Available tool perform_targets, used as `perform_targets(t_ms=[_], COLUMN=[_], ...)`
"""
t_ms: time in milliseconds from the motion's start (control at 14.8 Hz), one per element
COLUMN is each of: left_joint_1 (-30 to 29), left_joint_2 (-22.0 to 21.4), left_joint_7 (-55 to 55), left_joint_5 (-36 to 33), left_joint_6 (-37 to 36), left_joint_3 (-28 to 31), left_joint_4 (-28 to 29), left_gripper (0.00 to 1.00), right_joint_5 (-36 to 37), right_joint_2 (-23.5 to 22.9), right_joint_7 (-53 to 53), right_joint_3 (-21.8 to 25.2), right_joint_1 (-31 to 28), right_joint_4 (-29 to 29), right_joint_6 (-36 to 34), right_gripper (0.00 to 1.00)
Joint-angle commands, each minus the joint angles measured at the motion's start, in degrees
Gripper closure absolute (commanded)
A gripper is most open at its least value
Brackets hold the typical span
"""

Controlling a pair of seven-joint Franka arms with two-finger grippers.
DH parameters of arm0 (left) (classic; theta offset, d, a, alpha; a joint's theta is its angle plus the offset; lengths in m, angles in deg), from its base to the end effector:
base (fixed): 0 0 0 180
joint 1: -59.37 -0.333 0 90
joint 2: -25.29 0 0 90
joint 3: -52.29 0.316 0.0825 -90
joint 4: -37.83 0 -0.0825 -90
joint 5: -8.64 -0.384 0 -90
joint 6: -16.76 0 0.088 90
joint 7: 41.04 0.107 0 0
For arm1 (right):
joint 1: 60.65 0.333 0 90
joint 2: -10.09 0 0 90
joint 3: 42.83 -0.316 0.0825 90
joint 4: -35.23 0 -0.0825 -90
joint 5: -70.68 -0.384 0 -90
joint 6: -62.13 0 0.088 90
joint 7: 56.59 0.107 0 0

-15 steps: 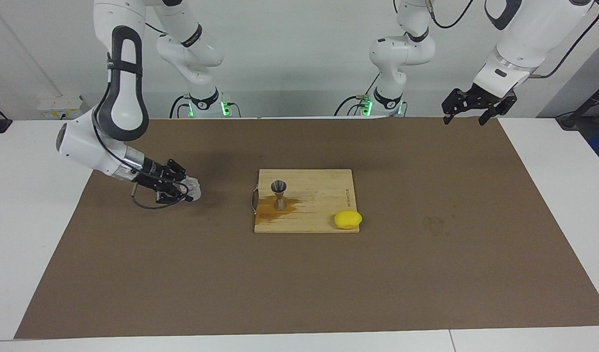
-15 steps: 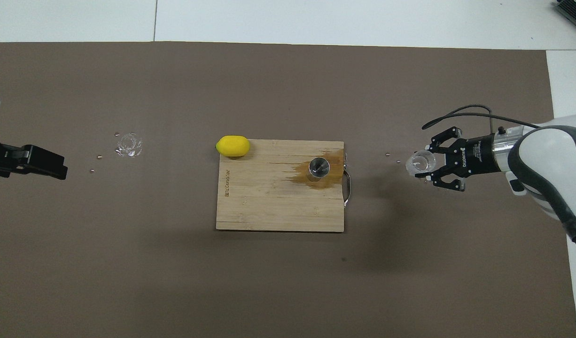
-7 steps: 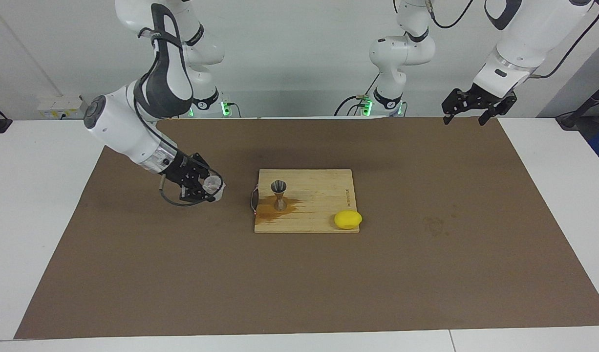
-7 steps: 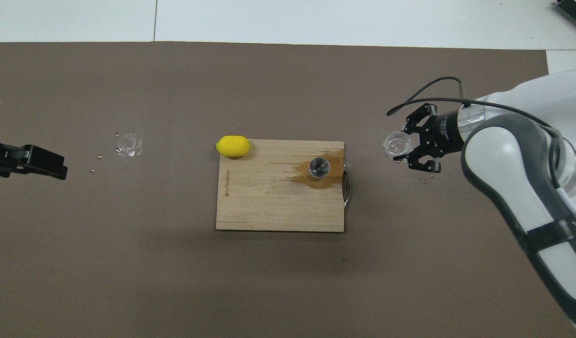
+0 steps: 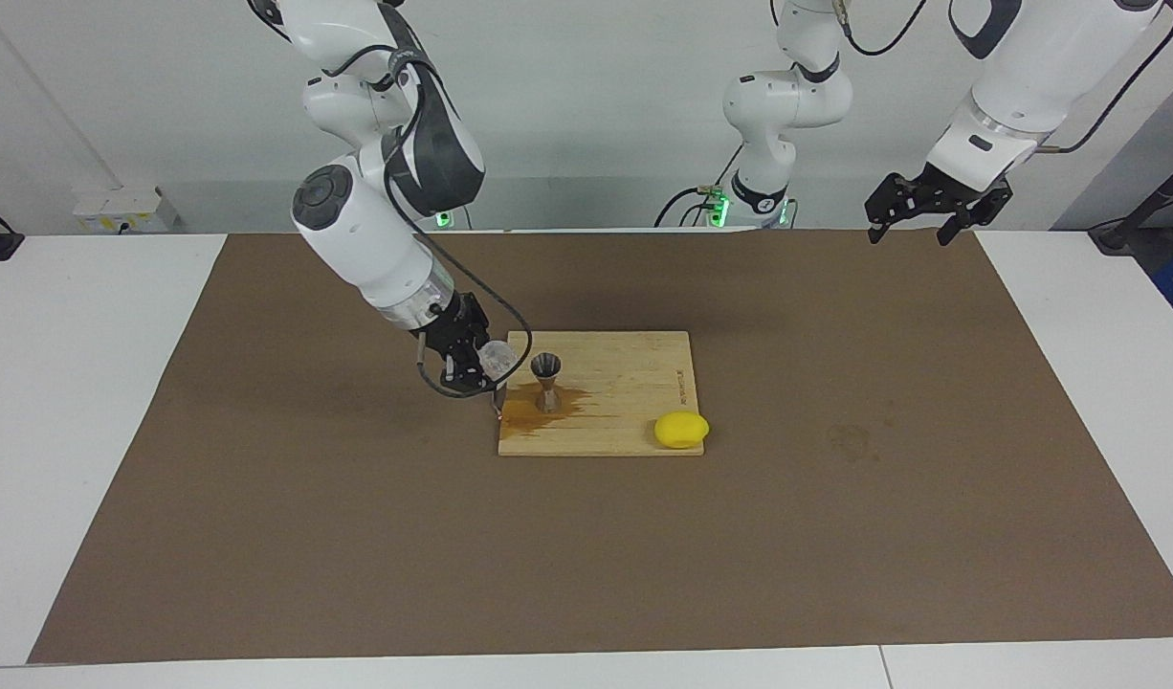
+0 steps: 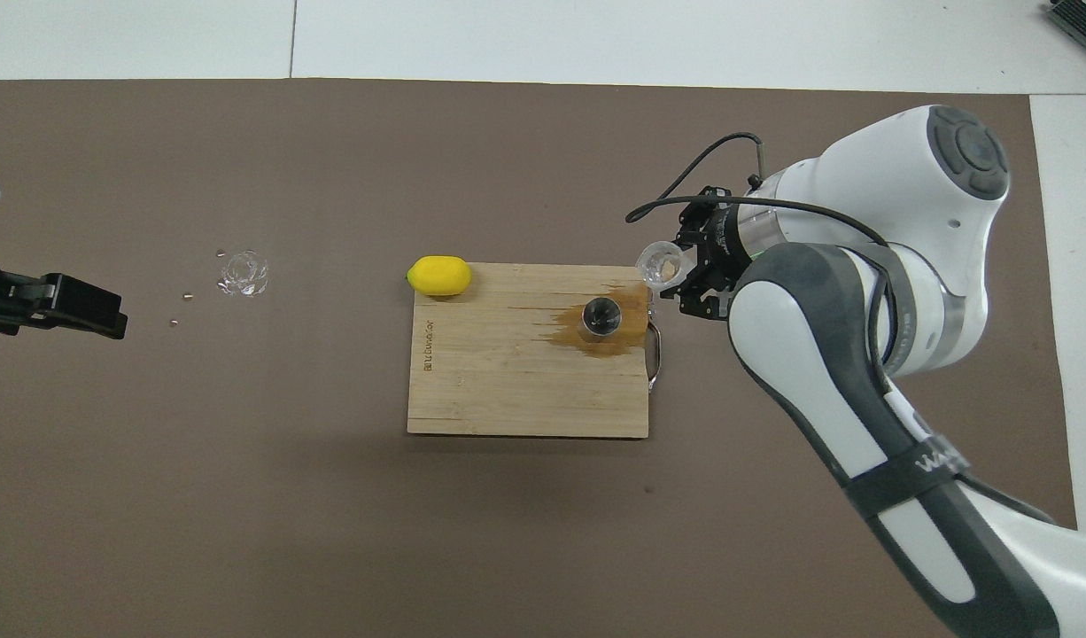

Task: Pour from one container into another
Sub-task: 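Lift the clear cup with the right gripper toward the metal cup, then tilt the clear cup over the metal cup with the right gripper to pour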

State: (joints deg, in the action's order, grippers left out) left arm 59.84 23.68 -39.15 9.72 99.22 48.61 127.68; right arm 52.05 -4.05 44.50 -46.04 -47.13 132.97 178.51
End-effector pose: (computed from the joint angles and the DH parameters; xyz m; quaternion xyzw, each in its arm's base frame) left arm 0.5301 -0.0412 0.6301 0.9973 -0.0533 -0.0506 0.0075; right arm 0.6099 0.1994 0.4562 -0.6847 0.7112 0.1123 0.1128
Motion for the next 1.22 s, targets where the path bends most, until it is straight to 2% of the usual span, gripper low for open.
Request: perform_targets(t_ms=[0,608,1149], left_joint_1=[0.06,0.06,0.06], left_joint_2=[-1.55,-1.55,-1.55], left_joint_7=[-0.67,-0.67,-0.67], left_joint_5=[0.51,0.51,0.51], left_joint_6=[-0.38,-0.38,-0.38], left_joint_3=[0.08,0.08,0.08], left_joint_4=[1.46,1.38,1.46], left_gripper=[0.00,0.00,0.00], right_joint_5=[5.00,12.73,24.77], right_joint_2=[-1.86,-1.42,0.07], right_joint_7=[2.27,2.36,1.92], right_joint_3=[0.04,0.04,-0.04], right_joint_1=[1.59,6.51,10.30], right_joint_4=[-3.26,-1.76,1.32], right_joint_6=[0.16,-0.36,-0.45], right_gripper=[1.00,1.00,1.00])
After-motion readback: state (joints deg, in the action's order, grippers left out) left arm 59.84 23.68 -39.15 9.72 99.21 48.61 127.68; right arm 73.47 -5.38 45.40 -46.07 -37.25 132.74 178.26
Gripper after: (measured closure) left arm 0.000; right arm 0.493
